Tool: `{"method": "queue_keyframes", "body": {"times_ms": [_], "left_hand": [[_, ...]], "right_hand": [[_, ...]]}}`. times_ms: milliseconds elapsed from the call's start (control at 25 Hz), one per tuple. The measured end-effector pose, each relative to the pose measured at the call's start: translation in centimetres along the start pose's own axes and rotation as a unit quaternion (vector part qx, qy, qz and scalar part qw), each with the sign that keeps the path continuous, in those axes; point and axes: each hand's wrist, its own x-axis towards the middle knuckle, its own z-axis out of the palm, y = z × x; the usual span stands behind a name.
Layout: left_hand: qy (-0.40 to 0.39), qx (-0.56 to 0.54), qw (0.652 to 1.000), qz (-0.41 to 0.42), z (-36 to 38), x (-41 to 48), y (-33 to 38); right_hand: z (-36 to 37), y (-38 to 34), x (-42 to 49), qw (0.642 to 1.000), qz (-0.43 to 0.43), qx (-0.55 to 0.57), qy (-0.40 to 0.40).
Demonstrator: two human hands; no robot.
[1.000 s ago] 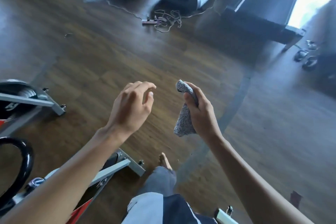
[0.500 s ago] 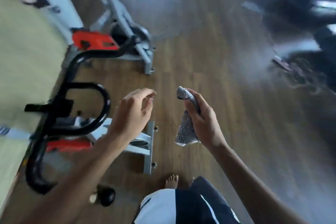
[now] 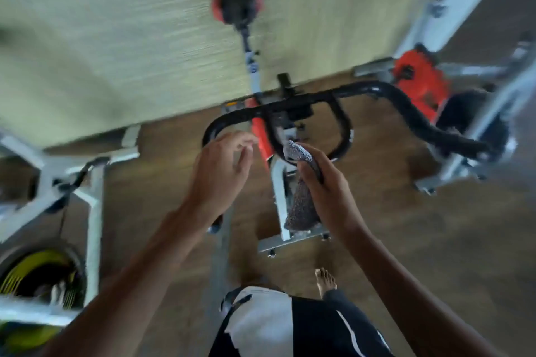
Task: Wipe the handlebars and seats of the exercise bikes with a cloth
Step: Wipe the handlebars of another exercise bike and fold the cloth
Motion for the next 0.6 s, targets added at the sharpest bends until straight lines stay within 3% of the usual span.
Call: {"method": "queue_keyframes", "body": {"times_ms": [200, 320, 600], "left_hand": [[0.199, 0.025, 0.959, -0.2, 0.0, -9.1, 0.6], [0.253, -0.042, 0.925, -0.282, 1.6, -12.2, 2.2], [0.333, -0.14, 0.871, -0.332, 3.9, -12.9, 2.5]], "right_hand": [[2.2, 0.3, 0.7, 0.976, -0.079, -0.017, -0.203], [4.5, 0.1, -0.2, 0.961, -0.133, -0.003, -0.241], [9.0, 2.0, -1.4, 0.917, -0.289, 0.045, -0.27]]}}
